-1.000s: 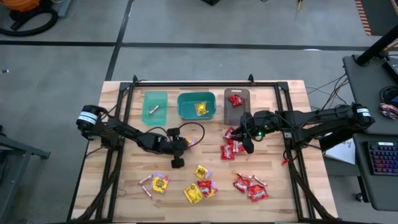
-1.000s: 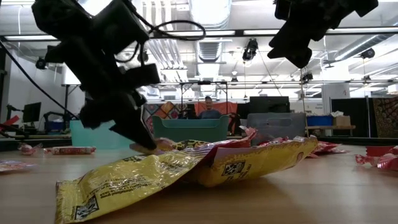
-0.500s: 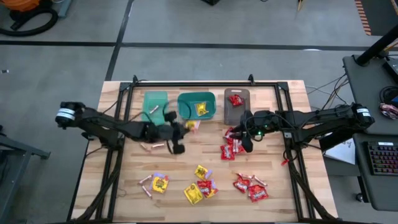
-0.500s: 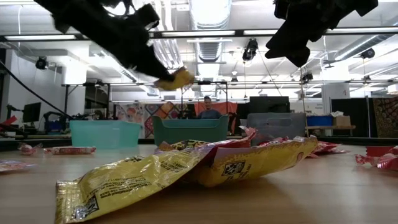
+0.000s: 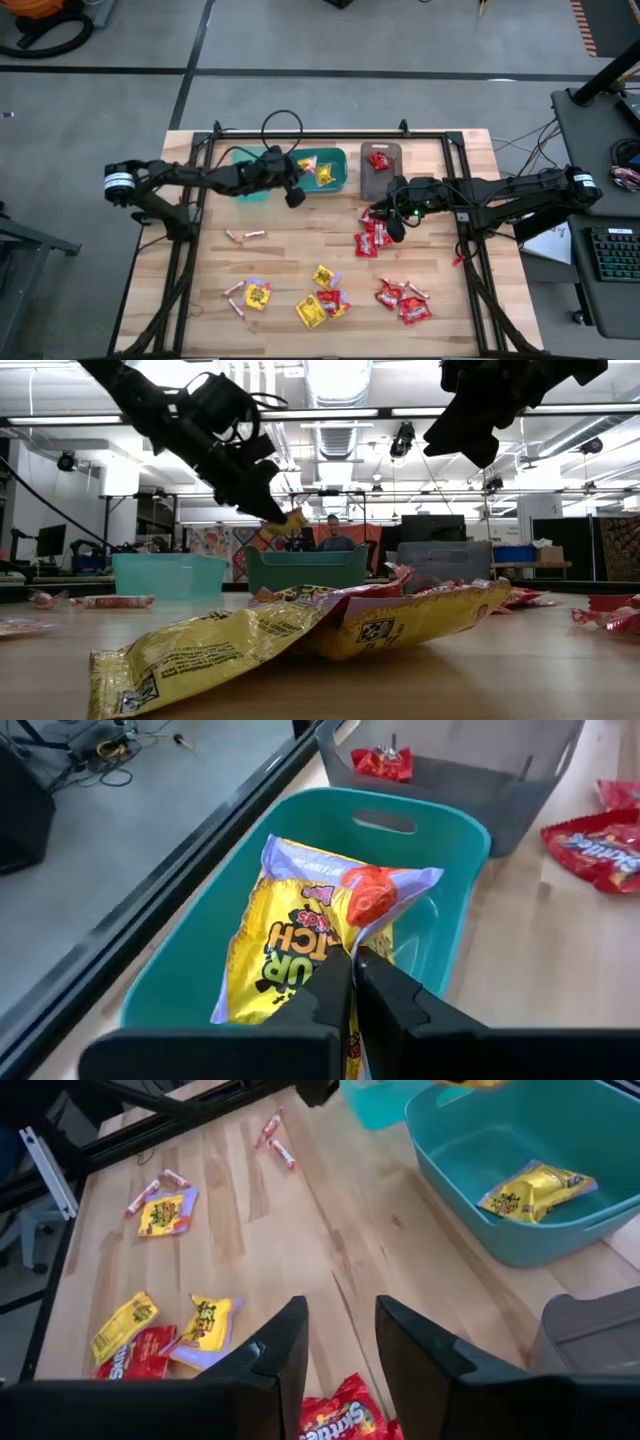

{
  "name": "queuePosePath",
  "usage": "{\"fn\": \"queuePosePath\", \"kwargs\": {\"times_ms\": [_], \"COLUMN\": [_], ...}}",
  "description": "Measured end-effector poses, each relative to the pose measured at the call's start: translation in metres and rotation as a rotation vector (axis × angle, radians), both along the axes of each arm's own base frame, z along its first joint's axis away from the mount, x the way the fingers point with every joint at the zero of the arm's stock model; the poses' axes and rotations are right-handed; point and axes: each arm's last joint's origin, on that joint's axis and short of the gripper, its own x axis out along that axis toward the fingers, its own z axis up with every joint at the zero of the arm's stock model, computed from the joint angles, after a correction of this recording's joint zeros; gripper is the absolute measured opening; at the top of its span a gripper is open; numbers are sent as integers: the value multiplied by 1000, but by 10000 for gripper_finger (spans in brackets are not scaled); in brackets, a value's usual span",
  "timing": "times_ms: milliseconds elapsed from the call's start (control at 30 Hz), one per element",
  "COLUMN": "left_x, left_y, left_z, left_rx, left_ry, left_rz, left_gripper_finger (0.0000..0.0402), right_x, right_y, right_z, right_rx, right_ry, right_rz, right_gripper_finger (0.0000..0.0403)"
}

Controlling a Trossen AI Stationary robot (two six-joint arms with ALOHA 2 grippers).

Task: Sort candy
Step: Put the yellow candy into the green bin, then put the white candy into the blue bin

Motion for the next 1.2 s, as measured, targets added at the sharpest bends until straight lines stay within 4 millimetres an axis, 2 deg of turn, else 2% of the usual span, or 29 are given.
{"fn": "queuePosePath", "kwargs": {"times_ms": [400,633,867,1000,1200], "left_x": [12,13,12,12,12], "left_y": [7,7,7,-3,-39], "left_z": [5,7,9,16,36], "left_rx": [12,15,6,-4,-51], "left_ry": [79,81,69,47,-41], "left_rz": [-9,-6,2,-28,-150], "left_gripper_finger": [4,59,111,118,118], "right_x": [1,1,1,1,7], "right_y": [0,0,0,1,14], "right_z": [2,1,1,1,-10], "right_rx": [39,84,131,203,333], "right_ry": [-19,-18,-19,-18,51], "right_rz": [-24,-51,-78,-110,-147], "right_gripper_finger": [146,159,155,149,146]}}
